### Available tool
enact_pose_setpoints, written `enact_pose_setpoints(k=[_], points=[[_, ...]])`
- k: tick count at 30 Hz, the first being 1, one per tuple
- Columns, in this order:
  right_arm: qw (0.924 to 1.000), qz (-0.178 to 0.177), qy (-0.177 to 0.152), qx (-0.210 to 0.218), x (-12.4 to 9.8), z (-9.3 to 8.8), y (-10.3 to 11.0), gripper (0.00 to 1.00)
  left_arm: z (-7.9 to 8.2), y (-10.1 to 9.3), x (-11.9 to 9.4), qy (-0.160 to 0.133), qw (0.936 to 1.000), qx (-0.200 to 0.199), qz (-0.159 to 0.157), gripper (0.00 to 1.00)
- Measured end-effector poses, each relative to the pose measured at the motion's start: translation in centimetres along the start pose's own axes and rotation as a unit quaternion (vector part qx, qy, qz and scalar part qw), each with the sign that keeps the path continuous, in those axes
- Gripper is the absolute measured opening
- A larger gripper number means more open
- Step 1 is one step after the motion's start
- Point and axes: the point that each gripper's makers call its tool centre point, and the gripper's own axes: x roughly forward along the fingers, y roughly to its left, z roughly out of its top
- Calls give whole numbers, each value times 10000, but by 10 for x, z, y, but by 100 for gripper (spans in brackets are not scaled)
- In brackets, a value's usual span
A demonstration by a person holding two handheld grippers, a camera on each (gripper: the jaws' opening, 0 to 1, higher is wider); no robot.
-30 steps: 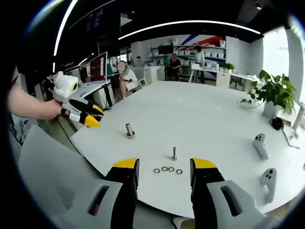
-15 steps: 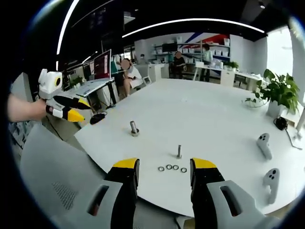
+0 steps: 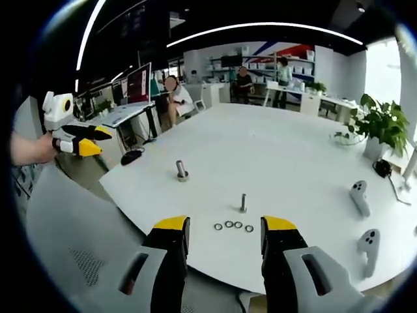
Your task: Place the washer onto the threaded stud by aligning its center hole with the stud, sliding it down to the base, and recovering from edge contact or off-axis alignment until the washer reaches the visible bottom stop.
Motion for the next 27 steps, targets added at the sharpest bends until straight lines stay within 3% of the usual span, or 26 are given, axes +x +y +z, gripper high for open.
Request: enact_pose_setpoints(k=[5,12,17,27], points=[[9999,-73,-76,58,-4,1,-1,46,1,-7,-3,-192,9998,-30,-92,36],[9993,-170,309,74,2,-12,-5,47,5,-8,-2,-378,9991,-84,-192,36],[9990,-291,348,-19,0,-13,-8,47,3,-4,-3,-460,9985,-270,-152,36],[9971,-461,586,-139,0,-21,-13,46,-3,-14,1,-313,9990,-52,-328,36]])
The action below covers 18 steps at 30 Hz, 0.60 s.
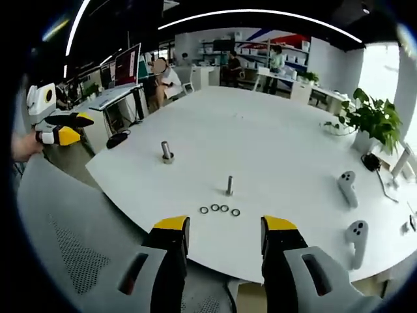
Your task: Place the washer onto the threaded stud by aligning its center hole with the stud, sliding it down to the base, and recovering from edge contact or off-axis alignment until the washer reaches the visible bottom stop.
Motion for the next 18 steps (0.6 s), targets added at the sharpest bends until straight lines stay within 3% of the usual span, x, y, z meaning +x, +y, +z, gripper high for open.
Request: enact_pose_setpoints(k=[5,18], points=[[10000,-79,29,-13,-1,-1,-4,45,1,-4,0,-48,9999,26,-89,36],[9996,-222,144,-15,-1,-7,-9,44,-7,-10,3,148,9996,30,-239,36]])
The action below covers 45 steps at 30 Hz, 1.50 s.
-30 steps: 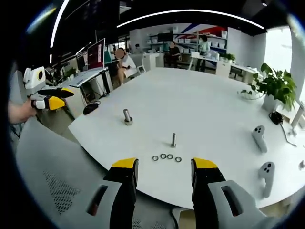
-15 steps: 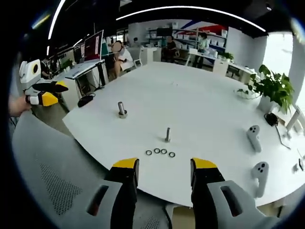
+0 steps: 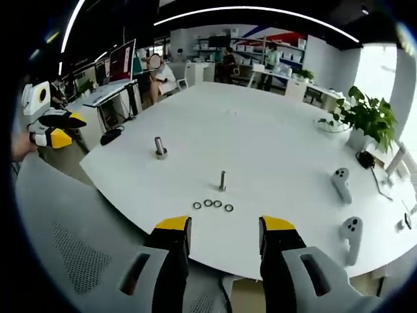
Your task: Place the washer onto the threaded stud by aligning its center hole with the stud, sliding it down to the base, and recovering from edge contact or off-axis alignment until the washer reaches the visible bottom stop.
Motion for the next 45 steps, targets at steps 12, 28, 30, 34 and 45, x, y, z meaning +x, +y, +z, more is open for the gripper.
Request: enact_pose_setpoints(k=[12,28,30,34,45], points=[[9995,122,275,-13,4,-9,5,45,3,1,-2,-107,9999,-113,-19,36],[9980,578,254,17,5,-8,20,45,18,-1,-5,-469,9987,-198,-90,37],[9974,700,152,-21,4,-3,24,45,16,-1,-5,-409,9991,-124,-13,37],[9946,1007,197,174,5,-2,29,47,15,0,-3,-285,9996,49,56,37],[9940,944,-158,524,1,16,-14,45,16,9,-7,-317,9992,26,235,36]])
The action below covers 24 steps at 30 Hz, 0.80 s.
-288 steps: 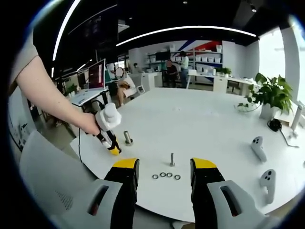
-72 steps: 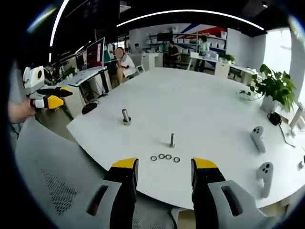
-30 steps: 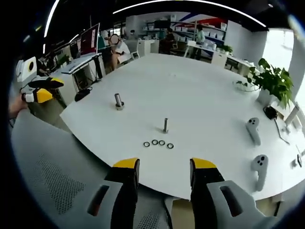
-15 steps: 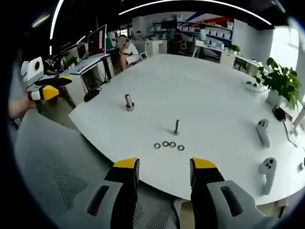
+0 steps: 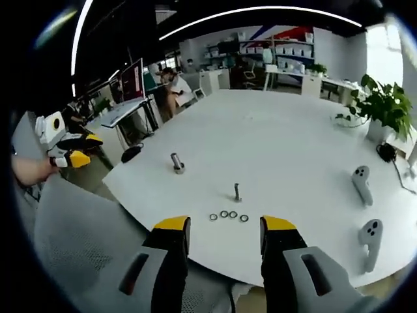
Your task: Place the washer onto the threaded stud by aligning its center hole with the stud, sliding it down to the base, and recovering from edge contact or off-axis alignment until the washer reaches the visible bottom stop.
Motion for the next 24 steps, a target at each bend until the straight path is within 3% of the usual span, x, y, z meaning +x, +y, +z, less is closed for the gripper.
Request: enact_pose_setpoints(k=[6,8,12,24], points=[[9996,-14,223,-172,19,-19,-16,44,0,3,0,9,9999,1,112,36],[9991,-7,215,-363,24,-20,-17,43,0,5,-1,-6,9998,4,182,35],[9940,107,580,-917,37,-35,-15,39,-1,5,0,40,9998,32,195,35],[9916,325,1055,-676,83,-61,-31,38,-4,10,-1,103,9994,-21,330,36]])
